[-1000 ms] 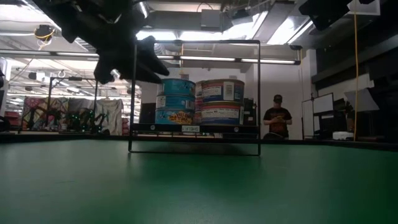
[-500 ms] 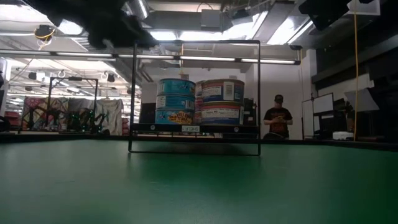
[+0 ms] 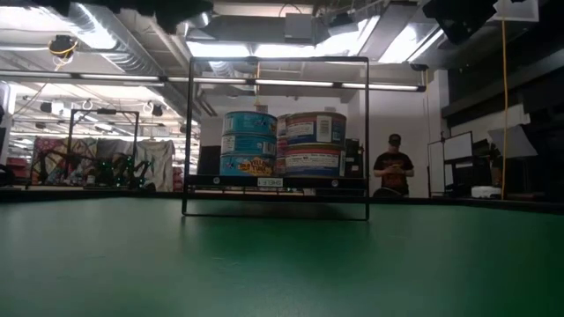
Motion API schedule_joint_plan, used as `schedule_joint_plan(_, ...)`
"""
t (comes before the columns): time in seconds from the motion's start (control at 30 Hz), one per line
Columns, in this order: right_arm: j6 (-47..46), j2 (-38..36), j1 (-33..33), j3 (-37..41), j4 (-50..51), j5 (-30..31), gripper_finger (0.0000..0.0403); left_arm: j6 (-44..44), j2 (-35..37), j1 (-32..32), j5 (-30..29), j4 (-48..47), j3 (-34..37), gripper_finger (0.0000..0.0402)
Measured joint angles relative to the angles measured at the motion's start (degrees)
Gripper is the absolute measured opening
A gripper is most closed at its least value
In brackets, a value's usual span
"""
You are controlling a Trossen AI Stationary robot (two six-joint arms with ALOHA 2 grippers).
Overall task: Stack canned seafood by type on shelf
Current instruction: Stack the light blue tuna can on top of the light blue tuna can on the shelf
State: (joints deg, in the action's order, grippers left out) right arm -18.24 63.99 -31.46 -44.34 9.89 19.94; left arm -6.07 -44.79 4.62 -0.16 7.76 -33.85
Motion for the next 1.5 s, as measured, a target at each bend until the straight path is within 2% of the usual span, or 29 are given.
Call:
schedule_joint_plan(0.17,-1.0,0.0,0.0,0.0,-0.14,-0.02,0.0144,0.22,-1.73,-6.16,0.27,5.24,0.0,0.0205)
schedule_joint_plan(0.4,-1.0,0.0,0.0,0.0,0.69,-0.35,0.0217,0.16,-8.27,-13.62,-0.61,14.63,-0.02,0.0205)
schedule_joint_plan(0.47,-1.01,0.0,-0.02,0.0,1.48,-3.49,0.0231,0.15,-10.75,-15.02,-1.3,17.81,-0.02,0.0205)
schedule_joint_plan(0.57,-1.07,0.0,-0.05,0.0,4.03,-12.08,0.0242,0.12,-14.4,-16.78,-2.26,22.22,-0.02,0.0205)
schedule_joint_plan(0.7,-3.75,0.0,-0.11,0.0,10.37,-21.55,0.0241,-0.75,-19.19,-19.0,-2.78,26.87,-0.02,0.0205)
schedule_joint_plan(0.93,-15.73,0.0,-0.09,0.0,24.08,-30.75,0.0224,-5.85,-25.79,-22.47,-6.19,35.55,-0.02,0.0205)
schedule_joint_plan(1.13,-26.59,0.0,-0.09,0.0,30.74,-37.92,0.0214,-5.87,-27.27,-23.26,-7.49,36.23,-1.93,0.0205)
schedule_joint_plan(1.23,-31.38,0.0,-0.99,0.0,33.42,-39.32,0.021,-6.48,-27.77,-23.43,-7.59,36.21,-2.53,0.0205)
schedule_joint_plan(1.5,-39.94,0.0,-9.7,0.0,41.49,-36.99,0.0199,-6.04,-27.81,-23.47,-7.59,34.76,-2.62,0.0205)
